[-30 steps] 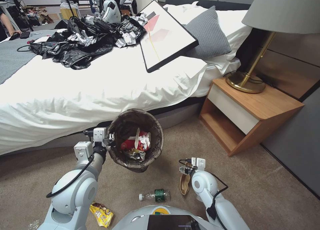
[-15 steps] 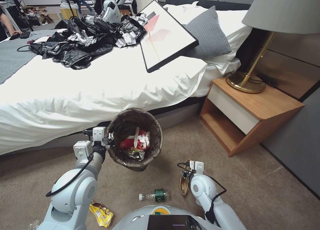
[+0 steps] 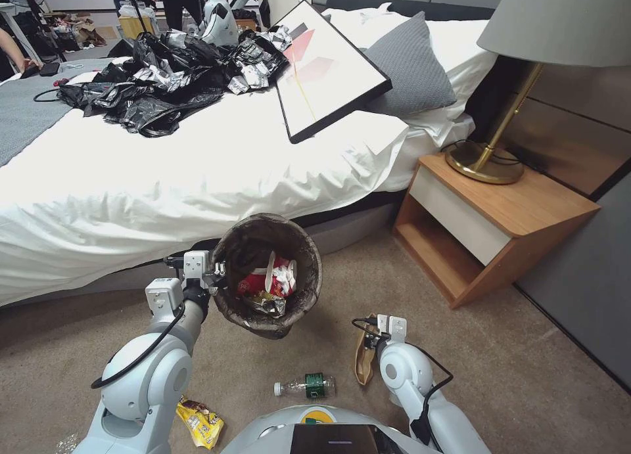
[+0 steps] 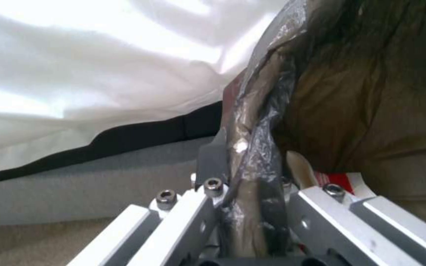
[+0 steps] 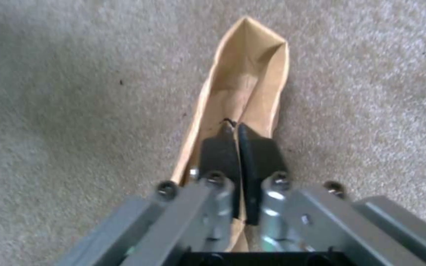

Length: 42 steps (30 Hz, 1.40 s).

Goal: Pick up the trash bin, then pick up the garbage from the floor and place it into the trash bin.

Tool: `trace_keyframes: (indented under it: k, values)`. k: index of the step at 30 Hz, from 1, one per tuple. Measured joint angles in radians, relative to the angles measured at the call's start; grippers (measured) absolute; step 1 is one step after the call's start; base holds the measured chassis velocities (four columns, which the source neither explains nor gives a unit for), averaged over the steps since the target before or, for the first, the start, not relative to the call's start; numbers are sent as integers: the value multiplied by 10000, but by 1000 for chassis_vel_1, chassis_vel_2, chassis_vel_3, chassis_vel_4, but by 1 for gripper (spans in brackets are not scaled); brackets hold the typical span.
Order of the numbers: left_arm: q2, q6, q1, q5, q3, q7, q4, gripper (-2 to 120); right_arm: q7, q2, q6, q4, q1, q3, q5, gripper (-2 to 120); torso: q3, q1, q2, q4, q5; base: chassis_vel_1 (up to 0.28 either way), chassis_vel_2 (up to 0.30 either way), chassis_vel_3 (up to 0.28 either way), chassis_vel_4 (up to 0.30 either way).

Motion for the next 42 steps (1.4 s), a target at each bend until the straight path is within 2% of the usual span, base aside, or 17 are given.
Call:
trace_keyframes:
  k: [8,19,22,23,26,27,30,31,33,34,37,38,41,42]
  values:
    - [23,-3,15,10,18,6,-21,0,252,-116,0,462,74,252,616,0,0,0,0,0,0,0,0,0,0]
    - [21,-19,54,45,58,46,-33,0,196,-171,1,486,11,345,651,-1,0,0,0,-1,0,0,0,0,0]
    - [24,-26,44,51,41,56,-36,0,314,-78,1,190,94,193,568,17,0,0,0,0,0,0,0,0,0]
    - [24,-26,44,51,41,56,-36,0,314,-78,1,190,94,193,568,17,0,0,0,0,0,0,0,0,0]
    - [24,-26,21,51,26,64,-36,0,417,-39,1,54,160,136,557,29,0,0,0,0,0,0,0,0,0]
    - [24,-26,21,51,26,64,-36,0,417,-39,1,54,160,136,557,29,0,0,0,0,0,0,0,0,0]
    - [14,-29,5,55,22,93,-26,0,453,-35,1,17,146,117,543,44,0,0,0,0,0,0,0,0,0]
    - [14,-29,5,55,22,93,-26,0,453,-35,1,17,146,117,543,44,0,0,0,0,0,0,0,0,0]
    - [13,-31,0,69,20,110,-18,0,524,-34,1,41,132,122,541,55,0,0,0,0,0,0,0,0,0]
    - [13,-31,0,69,20,110,-18,0,524,-34,1,41,132,122,541,55,0,0,0,0,0,0,0,0,0]
    - [17,-37,-11,76,5,127,-12,0,629,-36,1,60,117,130,532,71,0,0,0,0,0,0,0,0,0]
    - [17,-37,-11,76,5,127,-12,0,629,-36,1,60,117,130,532,71,0,0,0,0,0,0,0,0,0]
    - [17,-42,-6,94,4,151,-10,0,653,-11,1,-44,118,131,483,85,0,0,0,0,0,0,0,0,0]
    - [17,-42,-6,94,4,151,-10,0,653,-11,1,-44,118,131,483,85,0,0,0,0,0,0,0,0,0]
